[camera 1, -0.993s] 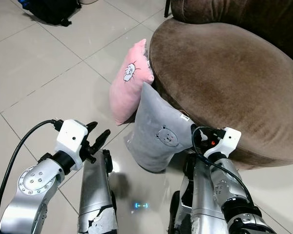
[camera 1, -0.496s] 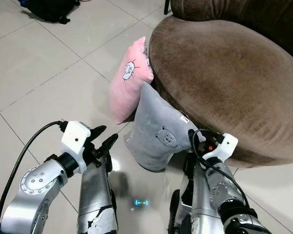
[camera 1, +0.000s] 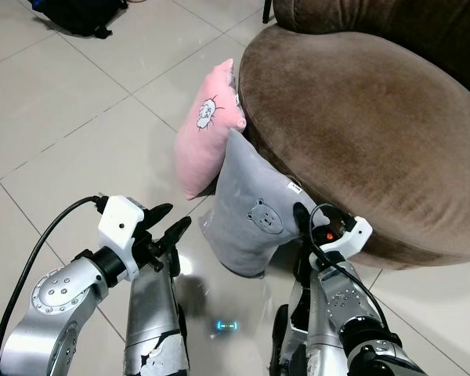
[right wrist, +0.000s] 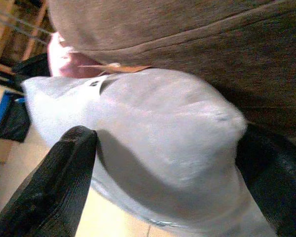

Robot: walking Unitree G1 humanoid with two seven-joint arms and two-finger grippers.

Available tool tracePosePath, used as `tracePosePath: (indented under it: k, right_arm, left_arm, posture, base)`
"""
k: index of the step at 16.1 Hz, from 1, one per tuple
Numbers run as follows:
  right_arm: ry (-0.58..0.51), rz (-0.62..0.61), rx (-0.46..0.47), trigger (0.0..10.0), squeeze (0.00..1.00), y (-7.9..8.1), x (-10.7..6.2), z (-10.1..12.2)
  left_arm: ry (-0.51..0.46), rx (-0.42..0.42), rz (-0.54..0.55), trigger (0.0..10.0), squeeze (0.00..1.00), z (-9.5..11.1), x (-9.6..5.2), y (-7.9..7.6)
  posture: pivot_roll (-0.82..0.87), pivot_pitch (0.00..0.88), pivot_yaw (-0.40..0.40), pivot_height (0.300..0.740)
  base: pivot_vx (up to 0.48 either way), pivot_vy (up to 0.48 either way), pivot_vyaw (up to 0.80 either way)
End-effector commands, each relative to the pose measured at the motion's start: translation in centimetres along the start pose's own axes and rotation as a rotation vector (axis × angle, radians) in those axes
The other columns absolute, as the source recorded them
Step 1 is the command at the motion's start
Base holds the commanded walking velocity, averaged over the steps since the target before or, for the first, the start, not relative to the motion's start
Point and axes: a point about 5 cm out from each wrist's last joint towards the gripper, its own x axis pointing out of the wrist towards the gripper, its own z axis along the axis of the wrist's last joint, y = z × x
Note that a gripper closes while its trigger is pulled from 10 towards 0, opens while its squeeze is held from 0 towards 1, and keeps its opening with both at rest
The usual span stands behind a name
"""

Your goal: Move the pillow to the sofa from floor

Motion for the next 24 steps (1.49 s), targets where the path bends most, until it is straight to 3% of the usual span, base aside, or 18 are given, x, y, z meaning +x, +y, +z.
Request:
tracePosePath:
  k: [1, 2, 3, 10, 24]
  right_arm:
    - [-0.002, 0.004, -0.003, 2.5, 0.00, -0.28, -0.48, -0.28]
    - [-0.017, 0.002, -0.001, 2.5, 0.00, -0.31, -0.49, -0.17]
    - [-0.030, -0.005, 0.000, 0.0, 0.00, -0.38, -0.51, -0.07]
    - [-0.071, -0.060, -0.016, 0.0, 0.00, -0.78, -0.38, 0.51]
    - [-0.070, -0.037, -0.013, 0.0, 0.00, -0.50, -0.33, 0.30]
  left_arm:
    - [0.015, -0.004, -0.010, 10.0, 0.00, -0.32, -0.45, -0.03]
    - [0.015, -0.004, -0.010, 10.0, 0.00, -0.31, -0.45, -0.03]
    - [0.015, -0.003, -0.010, 10.0, 0.00, -0.25, -0.43, -0.03]
    - [0.013, 0.004, -0.012, 10.0, 0.00, 0.09, -0.34, -0.16]
    - [0.018, 0.006, -0.019, 10.0, 0.00, 0.09, -0.09, -0.36]
  posture:
    - [0.30, 0.299, -0.035, 0.480]
    - [0.30, 0.299, -0.035, 0.480]
    - [0.30, 0.299, -0.034, 0.480]
    - [0.31, 0.300, -0.033, 0.480]
    - [0.31, 0.300, -0.033, 0.480]
  base:
    - [0.000, 0.000, 0.00]
    - [0.000, 0.000, 0.00]
    - [0.000, 0.000, 0.00]
    - [0.000, 0.000, 0.00]
    - [0.000, 0.000, 0.00]
